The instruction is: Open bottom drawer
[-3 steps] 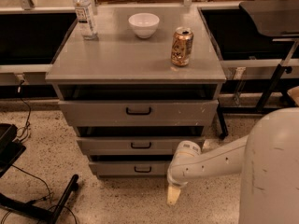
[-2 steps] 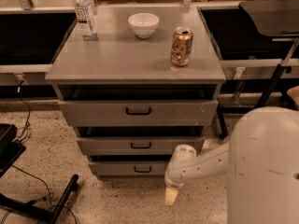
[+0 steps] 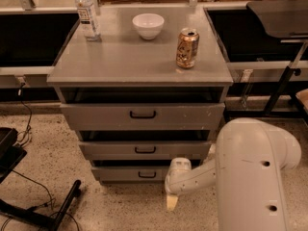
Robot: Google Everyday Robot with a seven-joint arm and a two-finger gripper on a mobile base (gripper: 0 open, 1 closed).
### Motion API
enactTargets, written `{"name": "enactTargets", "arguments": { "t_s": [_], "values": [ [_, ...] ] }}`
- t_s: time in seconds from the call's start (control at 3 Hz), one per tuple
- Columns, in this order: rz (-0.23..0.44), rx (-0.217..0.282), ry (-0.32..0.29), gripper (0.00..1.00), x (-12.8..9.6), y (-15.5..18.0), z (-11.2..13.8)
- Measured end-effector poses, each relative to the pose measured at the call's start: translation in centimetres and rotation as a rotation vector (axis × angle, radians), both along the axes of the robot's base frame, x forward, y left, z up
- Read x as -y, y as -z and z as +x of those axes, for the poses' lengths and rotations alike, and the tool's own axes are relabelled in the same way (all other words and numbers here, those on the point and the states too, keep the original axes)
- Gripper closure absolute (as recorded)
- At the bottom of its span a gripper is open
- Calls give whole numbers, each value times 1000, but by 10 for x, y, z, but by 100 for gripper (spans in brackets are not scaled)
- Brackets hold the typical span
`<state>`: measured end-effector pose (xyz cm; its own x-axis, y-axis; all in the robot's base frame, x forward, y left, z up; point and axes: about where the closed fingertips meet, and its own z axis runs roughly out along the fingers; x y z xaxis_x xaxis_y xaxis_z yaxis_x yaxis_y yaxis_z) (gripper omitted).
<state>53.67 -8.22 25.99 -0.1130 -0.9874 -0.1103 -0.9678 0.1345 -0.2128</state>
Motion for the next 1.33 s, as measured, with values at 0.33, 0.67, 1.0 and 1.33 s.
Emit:
{"name": "enactTargets", "arguments": {
  "t_s": [0.33, 0.67, 1.0, 1.33],
  "values": [
    [-26, 46, -35, 0, -2, 19, 28],
    [-56, 61, -39, 0, 4, 32, 56],
    [-59, 41, -20, 0, 9, 51, 76],
    [-29, 10, 8, 0, 9, 72, 83]
  ]
}}
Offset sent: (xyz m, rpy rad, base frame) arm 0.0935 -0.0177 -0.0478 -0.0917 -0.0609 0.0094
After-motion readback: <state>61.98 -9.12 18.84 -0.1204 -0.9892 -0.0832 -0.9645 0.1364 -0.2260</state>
